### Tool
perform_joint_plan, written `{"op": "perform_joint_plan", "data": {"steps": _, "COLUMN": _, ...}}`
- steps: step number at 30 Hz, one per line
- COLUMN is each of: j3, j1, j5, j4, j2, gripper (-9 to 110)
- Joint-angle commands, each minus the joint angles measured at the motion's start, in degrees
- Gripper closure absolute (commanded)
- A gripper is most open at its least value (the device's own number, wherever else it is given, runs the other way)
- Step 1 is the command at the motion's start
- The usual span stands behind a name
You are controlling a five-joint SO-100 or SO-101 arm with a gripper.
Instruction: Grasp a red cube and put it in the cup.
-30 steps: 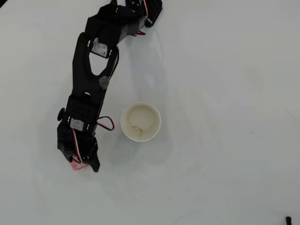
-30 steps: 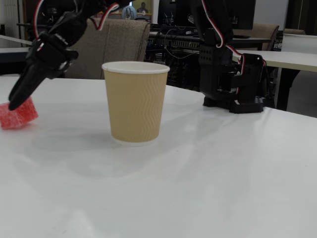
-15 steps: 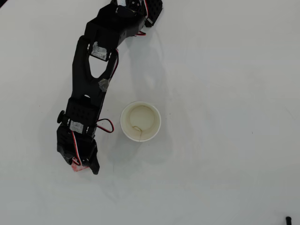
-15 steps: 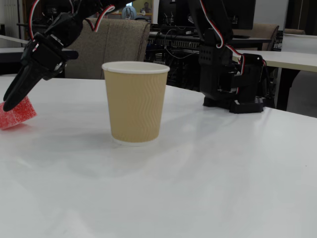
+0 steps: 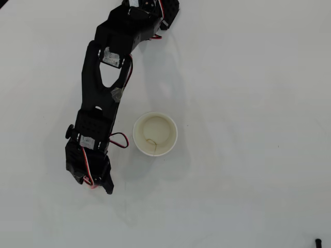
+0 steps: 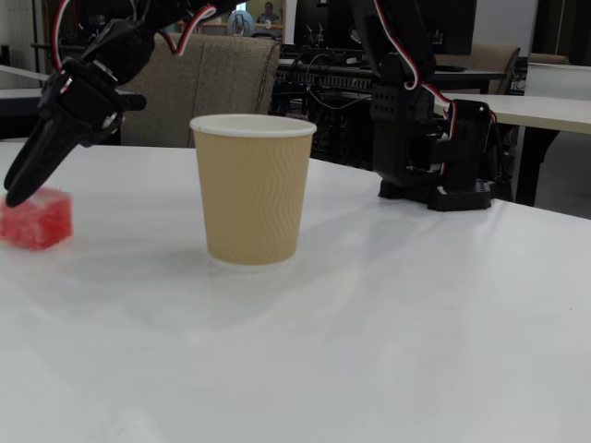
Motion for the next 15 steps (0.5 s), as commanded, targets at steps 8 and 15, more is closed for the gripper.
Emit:
{"op": "perform_joint_plan", "data": {"steps": 8, "j3": -6.9, "j1": 0.4, "j5": 0.3, "j4": 0.1, "j2": 5.7, "gripper": 72}}
{"op": "perform_joint_plan", "data": {"steps": 15, "j3": -7.8, "j1": 1.5, "j5": -0.4, "j4": -1.8, "j2": 2.8, "gripper": 71}}
